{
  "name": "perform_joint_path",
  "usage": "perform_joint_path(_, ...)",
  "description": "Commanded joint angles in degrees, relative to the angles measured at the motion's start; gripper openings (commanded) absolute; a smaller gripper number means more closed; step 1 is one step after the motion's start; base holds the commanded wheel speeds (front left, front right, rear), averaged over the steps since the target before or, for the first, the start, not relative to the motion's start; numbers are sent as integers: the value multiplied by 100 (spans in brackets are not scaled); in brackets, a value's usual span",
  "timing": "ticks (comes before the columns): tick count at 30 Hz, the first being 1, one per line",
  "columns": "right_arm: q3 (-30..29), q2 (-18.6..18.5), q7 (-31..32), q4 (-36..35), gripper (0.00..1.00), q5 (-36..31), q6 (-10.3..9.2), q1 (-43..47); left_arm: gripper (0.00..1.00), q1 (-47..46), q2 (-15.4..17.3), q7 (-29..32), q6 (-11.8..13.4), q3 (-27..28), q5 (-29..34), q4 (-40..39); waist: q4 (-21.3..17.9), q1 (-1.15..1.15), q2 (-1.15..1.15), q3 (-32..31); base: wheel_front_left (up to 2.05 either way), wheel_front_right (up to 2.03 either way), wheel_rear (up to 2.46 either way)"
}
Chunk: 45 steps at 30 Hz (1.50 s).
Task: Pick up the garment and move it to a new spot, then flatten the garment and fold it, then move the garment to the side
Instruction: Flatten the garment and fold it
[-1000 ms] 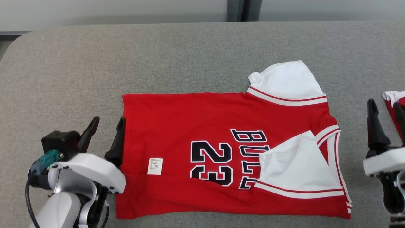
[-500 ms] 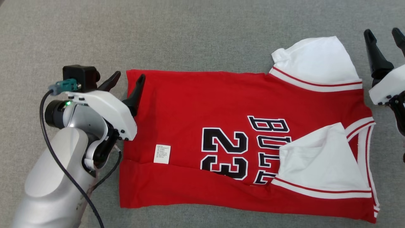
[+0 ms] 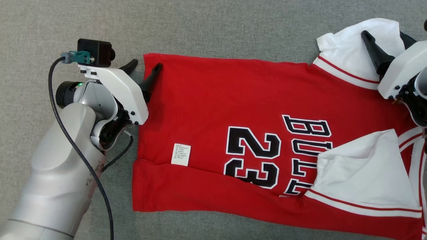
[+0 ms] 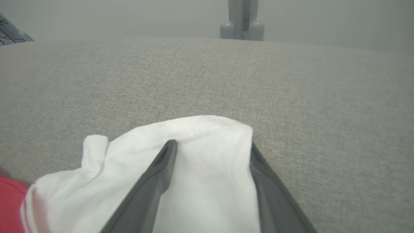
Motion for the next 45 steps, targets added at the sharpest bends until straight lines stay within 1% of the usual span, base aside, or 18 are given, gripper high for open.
perform_joint_path(1,64,-88,33,37,100,79,1,-89,100,-95,-8,25,-49,-7,-38,104,-10,0,0,8,0,0,0)
perform_joint_path(2,139,-108,3,60,100,129,1,-122,100,-110,-34,60,-82,-9,-90,183,-13,0,0,11,0,0,0)
perform_joint_path(3,190,-116,-35,87,53,178,1,-145,100,-144,-35,69,-89,-23,-81,252,-18,0,0,11,0,0,0)
perform_joint_path(4,273,-126,-51,117,25,217,1,-156,86,-170,-41,104,-122,-54,-94,318,-23,0,0,6,0,0,0)
perform_joint_path(5,329,-141,-111,125,0,255,2,-190,43,-187,-68,97,-143,-58,-133,372,-29,0,0,4,0,0,0)
perform_joint_path(6,368,-162,-144,164,0,303,2,-216,13,-227,-70,71,-156,-69,-133,421,-34,0,0,-1,0,0,0)
perform_joint_path(7,430,-178,-202,177,0,330,1,-240,0,-261,-71,58,-177,-80,-137,478,-40,0,0,-9,0,0,0)
perform_joint_path(15,785,-299,-781,154,0,675,2,-385,0,-473,-41,-279,-267,-85,-202,704,-127,0,0,-115,0,0,0)
perform_joint_path(19,989,-418,-1112,-47,0,864,2,-201,0,-324,26,-494,-291,-99,-226,628,-187,0,0,-256,0,0,0)
perform_joint_path(21,1138,-562,-1367,-343,0,1002,2,34,0,-87,160,-682,-294,-113,-174,450,-248,0,0,-401,0,0,0)
perform_joint_path(22,1138,-562,-1367,-343,0,1002,2,34,0,-87,160,-682,-294,-113,-174,450,-248,0,0,-401,0,0,0)
perform_joint_path(27,1434,-921,-1768,-1182,0,1281,2,887,0,755,433,-934,-91,-31,-220,-284,-395,0,0,-694,0,0,0)
perform_joint_path(31,1440,-1118,-2036,-1676,0,1451,2,1530,0,1397,673,-964,137,80,-303,-929,-473,0,0,-834,0,0,0)
perform_joint_path(32,1440,-1118,-2036,-1676,0,1451,2,1530,0,1397,673,-964,137,80,-303,-929,-473,0,0,-834,0,0,0)
perform_joint_path(33,1432,-1178,-2188,-1932,0,1556,2,1862,0,1689,767,-967,267,152,-364,-1254,-503,0,0,-893,0,0,0)
perform_joint_path(34,1432,-1178,-2188,-1932,0,1556,2,1862,0,1689,767,-967,267,152,-364,-1254,-503,0,0,-893,0,0,0)
perform_joint_path(37,1307,-1265,-2370,-2189,0,1693,2,2333,0,2090,916,-945,430,264,-445,-1696,-550,0,0,-963,0,0,0)
perform_joint_path(45,1008,-1126,-2575,-2727,0,1887,2,3411,0,2946,1169,-867,870,455,-578,-2640,-682,0,0,-1077,0,0,0)
